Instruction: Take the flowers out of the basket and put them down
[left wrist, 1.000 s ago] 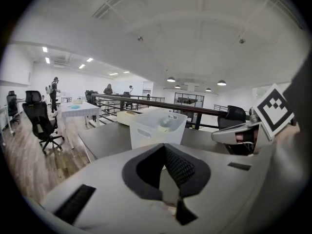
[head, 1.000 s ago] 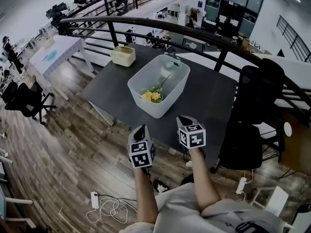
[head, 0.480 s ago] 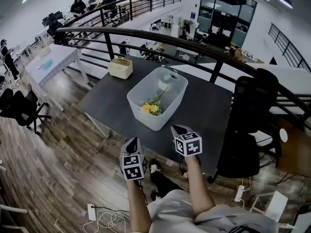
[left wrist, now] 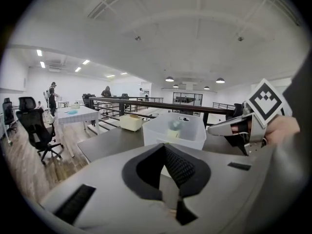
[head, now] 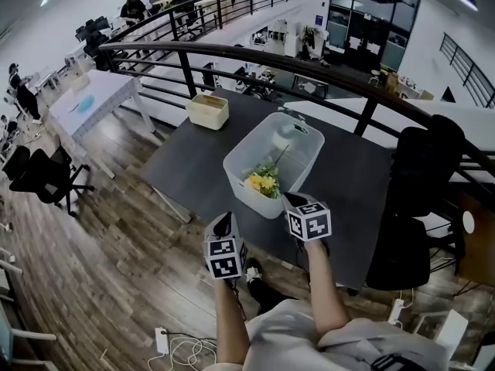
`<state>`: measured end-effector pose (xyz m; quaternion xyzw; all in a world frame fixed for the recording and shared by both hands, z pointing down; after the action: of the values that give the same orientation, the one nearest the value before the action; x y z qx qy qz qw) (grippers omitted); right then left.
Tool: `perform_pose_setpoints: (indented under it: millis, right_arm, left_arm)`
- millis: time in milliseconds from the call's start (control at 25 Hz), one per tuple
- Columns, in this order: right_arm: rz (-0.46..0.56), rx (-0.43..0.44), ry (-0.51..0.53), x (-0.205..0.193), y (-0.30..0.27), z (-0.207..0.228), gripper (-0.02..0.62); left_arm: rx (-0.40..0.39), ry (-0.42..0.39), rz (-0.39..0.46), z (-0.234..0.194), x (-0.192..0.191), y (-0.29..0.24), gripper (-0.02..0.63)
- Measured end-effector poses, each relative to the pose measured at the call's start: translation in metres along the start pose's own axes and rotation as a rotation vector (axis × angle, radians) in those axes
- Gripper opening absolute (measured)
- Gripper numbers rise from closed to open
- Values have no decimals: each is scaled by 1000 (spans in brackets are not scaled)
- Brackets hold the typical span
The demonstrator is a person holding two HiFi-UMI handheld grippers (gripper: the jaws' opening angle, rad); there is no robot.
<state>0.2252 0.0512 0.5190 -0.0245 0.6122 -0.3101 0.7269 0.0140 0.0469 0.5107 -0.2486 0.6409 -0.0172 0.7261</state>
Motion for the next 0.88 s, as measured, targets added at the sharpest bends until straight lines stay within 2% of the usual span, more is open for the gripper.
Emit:
perform_pose_setpoints:
  millis: [480,880]
  right_arm:
    - [22,-56,-49,52,-69,46,15]
    - [100,-82,-166,89,-112,87,15]
  left_arm:
    - [-95,-26,0,-17,47,-103,20]
    - [-165,-130,10,-16,97,-168,20]
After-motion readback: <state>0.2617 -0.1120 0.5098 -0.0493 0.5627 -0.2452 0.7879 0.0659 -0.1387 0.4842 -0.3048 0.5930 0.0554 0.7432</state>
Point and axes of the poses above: the fingertips, and each gripper's own axes: y backward along the fingers, z to its right, x out of its top, the point moved 6 cm from there along y, backward along the fingers, and after that the axes turned 14 degrees about x, right-handed, at the moved point
